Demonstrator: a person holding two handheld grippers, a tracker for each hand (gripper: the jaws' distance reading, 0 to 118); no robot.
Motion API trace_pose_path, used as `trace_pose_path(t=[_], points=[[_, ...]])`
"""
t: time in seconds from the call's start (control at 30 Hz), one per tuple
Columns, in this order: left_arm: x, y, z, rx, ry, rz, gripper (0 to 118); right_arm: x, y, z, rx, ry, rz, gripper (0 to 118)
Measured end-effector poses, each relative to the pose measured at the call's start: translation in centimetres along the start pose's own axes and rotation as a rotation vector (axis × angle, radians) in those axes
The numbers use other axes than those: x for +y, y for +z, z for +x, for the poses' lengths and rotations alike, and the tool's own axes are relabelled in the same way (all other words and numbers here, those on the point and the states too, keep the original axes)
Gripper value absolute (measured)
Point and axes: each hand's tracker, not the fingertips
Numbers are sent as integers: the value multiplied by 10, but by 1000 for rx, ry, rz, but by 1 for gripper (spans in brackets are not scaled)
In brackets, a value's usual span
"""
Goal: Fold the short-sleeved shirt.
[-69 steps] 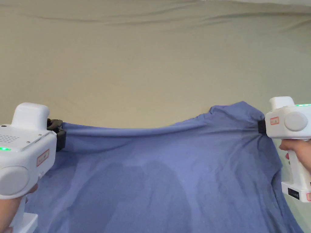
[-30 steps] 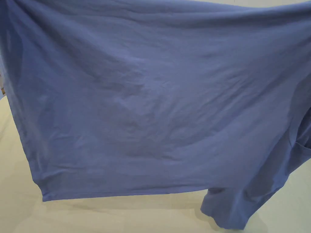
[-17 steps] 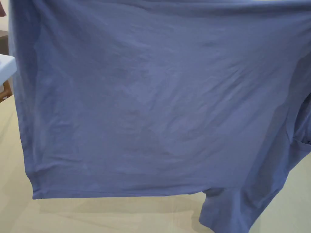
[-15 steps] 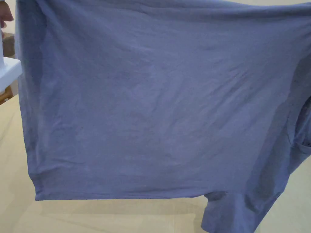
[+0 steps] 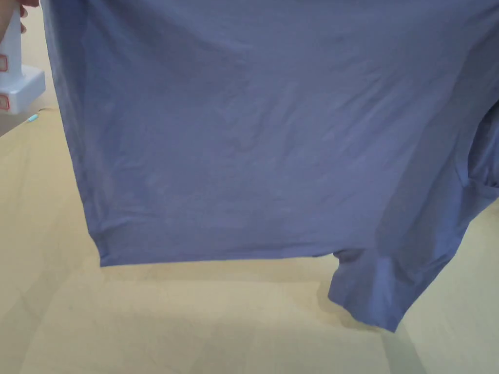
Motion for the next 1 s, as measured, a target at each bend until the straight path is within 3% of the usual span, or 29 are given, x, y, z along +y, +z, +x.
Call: trace_pose_path(t=[0.33, 0.67, 0.83, 1.0], points=[[-26, -55, 25, -12, -31, -38, 1, -35, -53, -12, -20, 17, -53, 0], [-142, -92, 47, -49, -27, -230, 1, -160, -64, -50, 68, 58, -257, 0], [-220, -66, 51, -82, -61, -328, 1, -234, -29, -66, 139, 62, -375, 0], [-296, 9, 46, -121, -78, -460, 1, -303, 50, -70, 226, 68, -505, 0]])
